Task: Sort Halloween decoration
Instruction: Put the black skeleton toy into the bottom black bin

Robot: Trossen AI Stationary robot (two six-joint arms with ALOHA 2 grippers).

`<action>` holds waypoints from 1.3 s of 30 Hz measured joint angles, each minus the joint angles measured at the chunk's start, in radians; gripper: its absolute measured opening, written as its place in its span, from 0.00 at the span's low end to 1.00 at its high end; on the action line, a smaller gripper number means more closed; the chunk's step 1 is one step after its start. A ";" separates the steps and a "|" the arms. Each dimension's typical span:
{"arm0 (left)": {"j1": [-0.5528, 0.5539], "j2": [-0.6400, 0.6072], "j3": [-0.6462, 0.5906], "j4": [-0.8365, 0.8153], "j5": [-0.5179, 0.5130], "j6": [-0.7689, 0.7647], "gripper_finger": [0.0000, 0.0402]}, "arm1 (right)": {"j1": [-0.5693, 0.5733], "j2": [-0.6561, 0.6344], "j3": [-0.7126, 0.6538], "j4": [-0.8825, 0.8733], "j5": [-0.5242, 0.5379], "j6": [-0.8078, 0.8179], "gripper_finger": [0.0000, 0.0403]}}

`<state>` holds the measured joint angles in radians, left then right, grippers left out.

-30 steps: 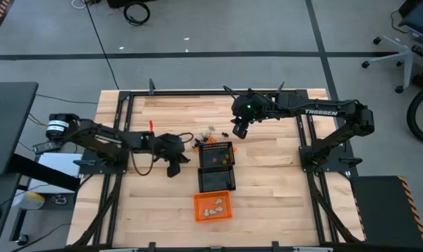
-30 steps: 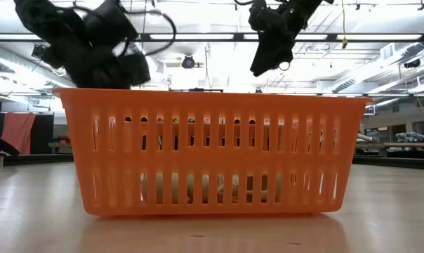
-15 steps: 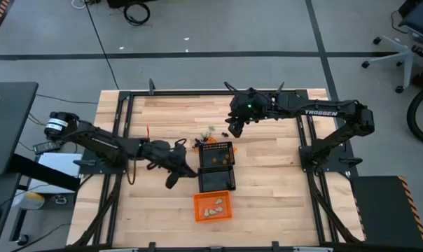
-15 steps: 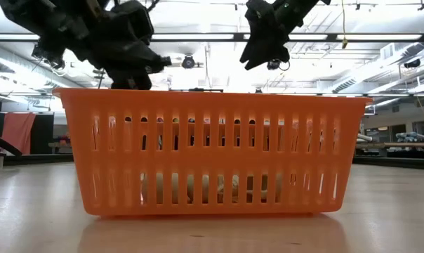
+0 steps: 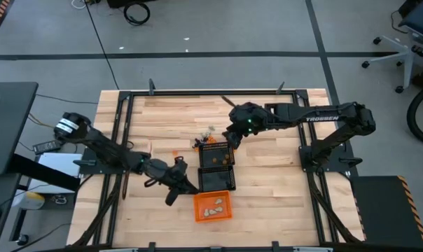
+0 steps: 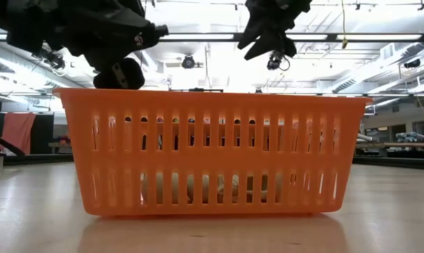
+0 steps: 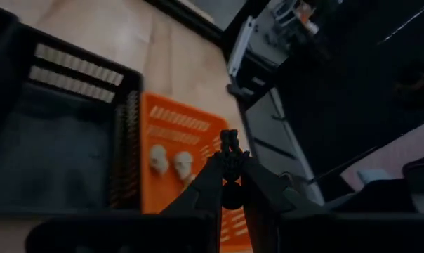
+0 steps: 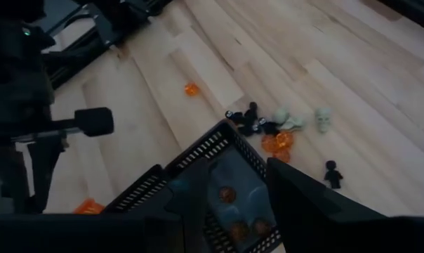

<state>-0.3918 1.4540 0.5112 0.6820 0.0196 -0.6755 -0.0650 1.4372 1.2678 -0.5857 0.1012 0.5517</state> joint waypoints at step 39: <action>0.091 0.246 0.159 0.112 0.216 0.025 0.34 | 0.046 0.000 0.000 -0.033 0.006 0.077 0.37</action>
<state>-0.3004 1.6997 0.6697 0.7940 0.2352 -0.6510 -0.0189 1.4372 1.2678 -0.6192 0.1070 0.6291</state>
